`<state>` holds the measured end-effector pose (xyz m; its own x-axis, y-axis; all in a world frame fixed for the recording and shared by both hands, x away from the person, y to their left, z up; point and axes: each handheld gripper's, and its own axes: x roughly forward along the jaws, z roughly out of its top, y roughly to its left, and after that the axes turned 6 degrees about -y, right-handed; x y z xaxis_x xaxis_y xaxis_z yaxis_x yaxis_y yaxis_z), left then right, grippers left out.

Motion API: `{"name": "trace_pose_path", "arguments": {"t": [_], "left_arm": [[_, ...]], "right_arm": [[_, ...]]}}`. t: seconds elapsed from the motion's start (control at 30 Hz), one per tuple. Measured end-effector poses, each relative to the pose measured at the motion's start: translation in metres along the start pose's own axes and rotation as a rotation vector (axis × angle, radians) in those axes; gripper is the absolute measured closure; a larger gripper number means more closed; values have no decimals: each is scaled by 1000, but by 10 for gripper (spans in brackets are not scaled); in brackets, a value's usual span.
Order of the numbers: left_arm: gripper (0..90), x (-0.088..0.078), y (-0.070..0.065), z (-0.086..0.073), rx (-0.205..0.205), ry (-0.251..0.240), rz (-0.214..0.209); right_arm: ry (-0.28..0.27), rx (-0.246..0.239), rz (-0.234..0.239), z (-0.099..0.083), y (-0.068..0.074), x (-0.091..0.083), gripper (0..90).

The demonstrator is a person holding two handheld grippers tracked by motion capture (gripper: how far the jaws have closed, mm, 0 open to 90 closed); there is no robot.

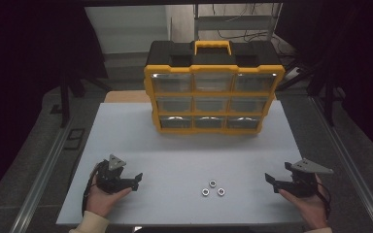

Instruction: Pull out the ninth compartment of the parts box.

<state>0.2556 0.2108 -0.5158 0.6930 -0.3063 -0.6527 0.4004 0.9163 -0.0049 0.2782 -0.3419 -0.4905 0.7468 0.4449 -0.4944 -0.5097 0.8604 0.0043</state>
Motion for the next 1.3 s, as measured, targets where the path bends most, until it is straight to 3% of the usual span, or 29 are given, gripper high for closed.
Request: {"name": "trace_pose_path", "arguments": {"t": [0.3,0.47,0.77,1.3], "left_arm": [[60,0,-1,0,0,0,-6],[61,-1,-2,-2,-4,-5,-12],[64,-1,-1,-1,1,-13,-11],[65,2,0,3,6,-20,-27]], "right_arm": [[13,10,4,-3,-5,2,122],[-2,39,-27,-2,-8,-2,123],[3,40,-29,-2,-8,0,118],[-14,53,-61,0,2,-4,119]]}}
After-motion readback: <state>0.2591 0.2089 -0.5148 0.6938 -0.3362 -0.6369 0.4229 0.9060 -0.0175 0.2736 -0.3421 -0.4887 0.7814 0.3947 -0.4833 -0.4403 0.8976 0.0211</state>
